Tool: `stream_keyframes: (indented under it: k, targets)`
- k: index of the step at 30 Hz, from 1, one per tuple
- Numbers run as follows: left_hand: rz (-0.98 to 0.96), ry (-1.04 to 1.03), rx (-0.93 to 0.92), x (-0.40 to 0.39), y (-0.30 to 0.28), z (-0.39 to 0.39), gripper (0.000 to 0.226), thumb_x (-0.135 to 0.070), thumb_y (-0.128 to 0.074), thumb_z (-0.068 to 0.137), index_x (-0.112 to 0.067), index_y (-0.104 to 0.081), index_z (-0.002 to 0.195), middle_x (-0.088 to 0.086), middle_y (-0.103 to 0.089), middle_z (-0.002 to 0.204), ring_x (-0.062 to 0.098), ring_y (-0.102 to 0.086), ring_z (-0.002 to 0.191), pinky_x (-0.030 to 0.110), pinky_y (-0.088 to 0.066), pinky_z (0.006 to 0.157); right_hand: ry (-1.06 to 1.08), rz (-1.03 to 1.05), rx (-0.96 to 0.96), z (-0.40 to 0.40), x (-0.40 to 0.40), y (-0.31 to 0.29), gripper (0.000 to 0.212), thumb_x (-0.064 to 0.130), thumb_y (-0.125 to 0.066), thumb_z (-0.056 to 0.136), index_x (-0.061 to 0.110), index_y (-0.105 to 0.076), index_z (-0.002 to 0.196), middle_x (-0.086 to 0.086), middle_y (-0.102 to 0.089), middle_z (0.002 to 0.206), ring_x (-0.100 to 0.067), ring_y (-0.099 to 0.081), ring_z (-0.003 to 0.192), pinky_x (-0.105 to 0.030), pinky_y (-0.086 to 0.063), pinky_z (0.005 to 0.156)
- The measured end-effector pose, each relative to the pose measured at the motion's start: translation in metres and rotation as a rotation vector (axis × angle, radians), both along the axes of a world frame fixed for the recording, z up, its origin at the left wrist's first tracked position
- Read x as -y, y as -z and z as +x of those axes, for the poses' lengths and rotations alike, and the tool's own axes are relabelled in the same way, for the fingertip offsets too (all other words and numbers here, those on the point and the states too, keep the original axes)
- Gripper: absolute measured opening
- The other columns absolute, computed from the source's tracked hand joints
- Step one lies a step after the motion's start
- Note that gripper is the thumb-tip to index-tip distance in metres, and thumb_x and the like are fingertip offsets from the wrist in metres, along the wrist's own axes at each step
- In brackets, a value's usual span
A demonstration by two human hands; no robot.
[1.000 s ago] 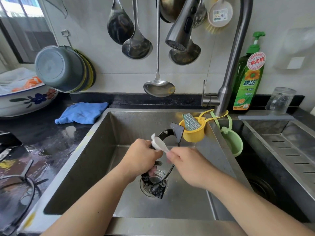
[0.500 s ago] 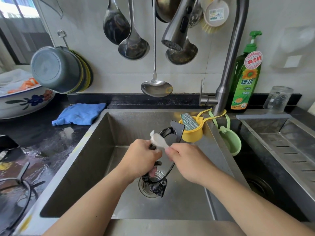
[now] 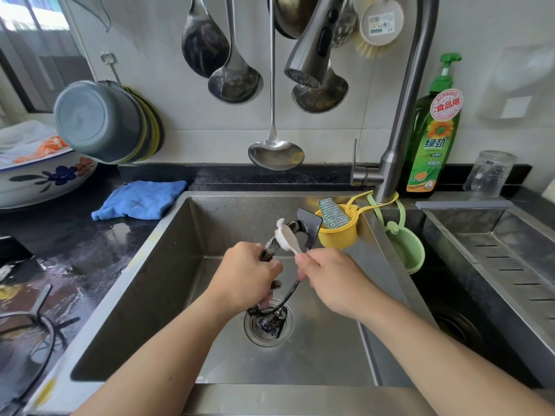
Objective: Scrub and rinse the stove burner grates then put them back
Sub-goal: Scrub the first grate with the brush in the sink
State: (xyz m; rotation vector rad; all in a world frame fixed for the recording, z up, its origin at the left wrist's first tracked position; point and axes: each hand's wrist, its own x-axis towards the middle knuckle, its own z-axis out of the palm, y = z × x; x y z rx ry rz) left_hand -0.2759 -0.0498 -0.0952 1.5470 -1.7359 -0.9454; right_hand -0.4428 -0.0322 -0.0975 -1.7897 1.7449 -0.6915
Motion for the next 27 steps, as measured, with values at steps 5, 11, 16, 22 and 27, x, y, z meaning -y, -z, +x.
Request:
stream_keyframes:
  k: [5,11,16,22,27]
  targets:
    - [-0.003,0.010,0.051,0.000,0.003,-0.003,0.022,-0.014,-0.055,0.088,-0.011,-0.047,0.068,0.018,-0.063,0.049,0.035,-0.074,0.065,0.043,-0.060,0.067,0.212,-0.001,-0.032,-0.010,0.010,0.000,0.047,0.042,-0.036,0.107,0.018,-0.067,0.081,-0.005,-0.066,0.085,-0.026,-0.060,0.083,-0.034,-0.047,0.075]
    - [-0.016,0.011,-0.021,0.000,0.000,0.001,0.018,-0.008,-0.055,0.089,-0.001,-0.058,0.073,0.012,-0.058,0.048,0.023,-0.060,0.040,0.049,-0.060,0.062,-0.023,-0.007,0.027,0.008,-0.007,-0.001,0.044,0.042,-0.039,0.106,0.021,-0.065,0.078,0.007,-0.054,0.064,-0.014,-0.052,0.065,-0.029,-0.035,0.056]
    - [-0.037,0.012,0.019,0.000,0.001,0.000,0.022,-0.011,-0.054,0.090,-0.006,-0.054,0.068,0.019,-0.061,0.049,0.022,-0.060,0.041,0.039,-0.059,0.058,0.016,-0.034,-0.020,0.009,-0.005,-0.002,0.045,0.043,-0.039,0.106,0.019,-0.065,0.077,0.000,-0.061,0.072,-0.021,-0.059,0.073,-0.034,-0.046,0.067]
    - [-0.068,0.021,0.089,0.002,0.007,-0.003,0.029,-0.019,-0.055,0.088,-0.012,-0.045,0.062,0.009,-0.061,0.045,0.023,-0.074,0.059,0.041,-0.058,0.062,0.300,0.009,-0.056,-0.008,0.011,0.004,0.048,0.045,-0.035,0.106,0.016,-0.066,0.083,-0.006,-0.065,0.085,-0.027,-0.060,0.079,-0.035,-0.048,0.071]
    - [-0.116,0.010,0.149,0.005,0.010,-0.002,0.033,-0.034,-0.051,0.083,-0.006,-0.049,0.066,0.010,-0.062,0.047,0.029,-0.074,0.065,0.049,-0.059,0.062,0.337,-0.033,-0.198,-0.004,0.009,0.003,0.043,0.044,-0.034,0.107,0.017,-0.060,0.086,-0.001,-0.049,0.073,-0.028,-0.048,0.073,-0.034,-0.037,0.065]
